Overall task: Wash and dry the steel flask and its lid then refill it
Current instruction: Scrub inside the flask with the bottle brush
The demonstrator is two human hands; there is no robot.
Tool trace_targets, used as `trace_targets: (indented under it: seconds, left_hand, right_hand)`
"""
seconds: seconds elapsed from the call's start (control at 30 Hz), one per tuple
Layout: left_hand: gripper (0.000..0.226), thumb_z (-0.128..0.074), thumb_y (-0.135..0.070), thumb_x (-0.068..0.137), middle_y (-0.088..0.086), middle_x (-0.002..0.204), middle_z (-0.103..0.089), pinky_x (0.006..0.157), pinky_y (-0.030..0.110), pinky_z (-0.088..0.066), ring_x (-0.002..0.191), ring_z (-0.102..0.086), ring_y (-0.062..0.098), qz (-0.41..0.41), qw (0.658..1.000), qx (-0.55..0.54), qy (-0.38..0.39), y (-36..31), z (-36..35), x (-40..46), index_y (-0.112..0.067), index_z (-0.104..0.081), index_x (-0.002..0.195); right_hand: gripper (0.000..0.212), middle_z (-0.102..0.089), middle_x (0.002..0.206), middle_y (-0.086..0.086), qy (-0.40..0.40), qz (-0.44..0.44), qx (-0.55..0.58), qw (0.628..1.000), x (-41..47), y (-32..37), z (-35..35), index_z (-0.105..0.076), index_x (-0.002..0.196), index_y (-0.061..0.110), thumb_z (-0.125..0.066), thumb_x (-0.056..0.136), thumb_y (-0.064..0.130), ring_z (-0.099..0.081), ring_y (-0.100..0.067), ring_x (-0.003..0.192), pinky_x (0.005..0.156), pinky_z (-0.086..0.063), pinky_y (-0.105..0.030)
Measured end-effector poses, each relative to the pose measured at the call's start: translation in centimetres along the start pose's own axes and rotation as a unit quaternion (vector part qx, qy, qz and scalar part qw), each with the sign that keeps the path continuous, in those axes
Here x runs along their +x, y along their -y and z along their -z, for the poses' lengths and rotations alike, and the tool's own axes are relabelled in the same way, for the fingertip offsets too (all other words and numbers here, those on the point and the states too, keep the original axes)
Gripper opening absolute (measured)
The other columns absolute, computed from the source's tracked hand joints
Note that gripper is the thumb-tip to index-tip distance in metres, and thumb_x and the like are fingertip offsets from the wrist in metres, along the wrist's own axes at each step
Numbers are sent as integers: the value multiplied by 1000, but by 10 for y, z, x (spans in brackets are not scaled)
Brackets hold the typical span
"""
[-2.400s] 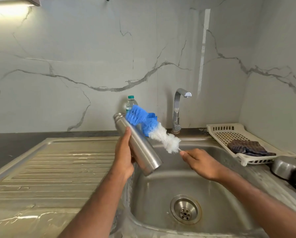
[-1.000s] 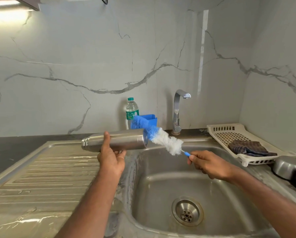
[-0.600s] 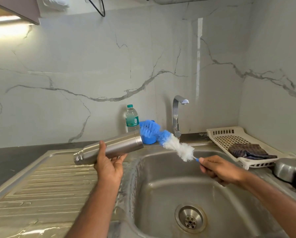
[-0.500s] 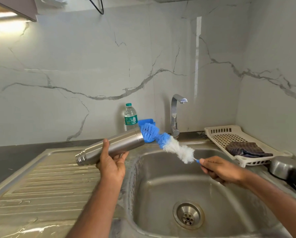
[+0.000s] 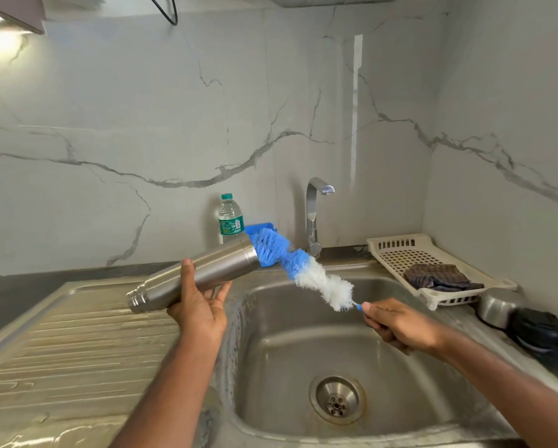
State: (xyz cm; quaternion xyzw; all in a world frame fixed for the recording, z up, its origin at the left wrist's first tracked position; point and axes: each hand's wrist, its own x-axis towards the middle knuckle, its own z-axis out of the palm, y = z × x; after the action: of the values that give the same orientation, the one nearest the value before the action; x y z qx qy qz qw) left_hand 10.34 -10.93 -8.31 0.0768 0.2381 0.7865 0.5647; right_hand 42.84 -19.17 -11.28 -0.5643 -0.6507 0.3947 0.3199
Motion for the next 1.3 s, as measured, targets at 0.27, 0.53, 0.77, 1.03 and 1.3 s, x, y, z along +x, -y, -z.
trace_targets:
  seconds: [0.27,0.53,0.77,1.03,1.3]
  left_hand:
    - [70,-86,-24,79,5,126,-70,74,51,-63,109,-71,21,-22,999,34,4,2,1,3,-16,-49,138]
    - [70,-86,-23,80,3,129,-68,77,51,-62,112,-69,20,-36,998,45,1,2,2,7,-16,-45,136]
    - [74,-88,-23,77,3,129,-65,79,53,-62,113,-67,19,-47,998,39,-7,2,1,11,-17,-43,136]
    - [59,-90,-22,75,3,129,-65,80,54,-62,114,-67,20,-56,998,38,-9,4,1,11,-22,-50,119]
    - [65,-89,-20,76,1,130,-65,69,46,-63,116,-66,19,-58,997,46,-18,4,1,6,-20,-47,125]
  right_hand:
    - [48,-15,61,-3,17,-38,33,999,-2,7,-1,-34,68,23,-33,108,50,-8,-16,52,45,-10,-23]
    - [49,-14,61,-3,32,-56,22,998,4,5,-2,-34,67,25,-34,108,52,-7,-17,54,44,-11,-21]
    - [48,-17,61,0,60,-77,36,995,7,3,-3,-35,68,26,-33,107,55,-8,-16,52,44,-12,-20]
    - [48,-13,65,-3,68,-79,68,992,6,9,-6,-35,68,26,-33,107,53,-5,-16,55,43,-10,-18]
    - [47,-13,66,-4,81,-82,88,989,4,8,-5,-37,69,25,-33,107,53,-6,-15,52,42,-9,-19]
